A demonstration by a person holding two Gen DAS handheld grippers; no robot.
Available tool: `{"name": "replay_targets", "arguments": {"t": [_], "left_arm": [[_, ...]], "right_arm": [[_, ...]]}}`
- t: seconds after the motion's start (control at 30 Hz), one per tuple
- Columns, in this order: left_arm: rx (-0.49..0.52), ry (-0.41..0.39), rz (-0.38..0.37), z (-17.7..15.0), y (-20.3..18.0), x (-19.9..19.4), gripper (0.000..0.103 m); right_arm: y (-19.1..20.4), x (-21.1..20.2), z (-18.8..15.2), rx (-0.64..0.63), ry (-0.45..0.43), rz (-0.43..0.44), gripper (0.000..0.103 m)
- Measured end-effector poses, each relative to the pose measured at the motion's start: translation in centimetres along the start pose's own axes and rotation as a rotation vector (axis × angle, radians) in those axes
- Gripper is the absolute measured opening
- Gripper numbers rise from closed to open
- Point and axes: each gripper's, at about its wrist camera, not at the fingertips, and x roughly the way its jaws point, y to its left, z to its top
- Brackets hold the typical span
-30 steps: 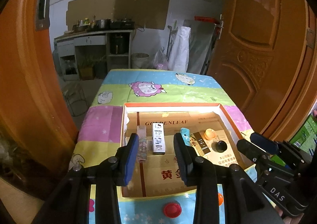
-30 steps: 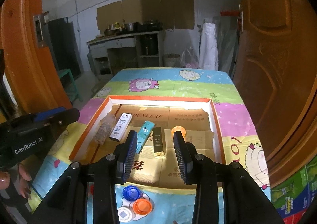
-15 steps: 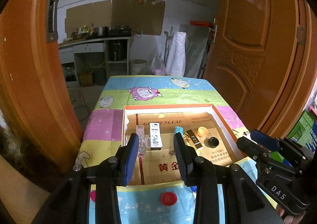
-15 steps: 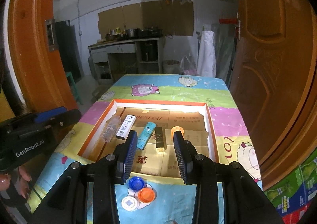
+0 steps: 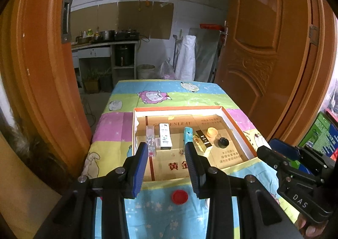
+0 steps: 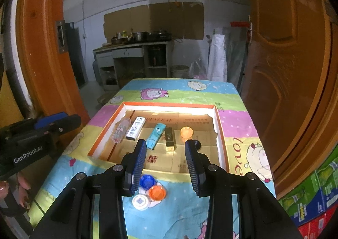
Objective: Organize rigid objects
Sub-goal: 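Withdraw both tools from the tray toward the loose caps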
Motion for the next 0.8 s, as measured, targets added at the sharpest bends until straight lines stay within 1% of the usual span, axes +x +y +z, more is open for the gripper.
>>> {"name": "replay_targets", "arguments": {"t": [0.2, 0.4, 0.8], "left_arm": [[-0.001, 0.017, -0.009, -1.4, 0.1, -0.2, 0.036], [0.009, 0.051, -0.032, -3.2, -0.1, 0.5, 0.036], [0.046, 0.160, -0.080, -6.8, -1.9, 5.2, 0.036]], "right_arm": [[0.1, -0.3, -1.4, 0.002, 0.023, -0.006, 0.039], [0.4, 0.1, -3.1, -0.001, 0.054, -0.004, 0.039], [-0.7, 3.0, -6.1, 0.023, 0.139, -0.020, 0.039]]}}
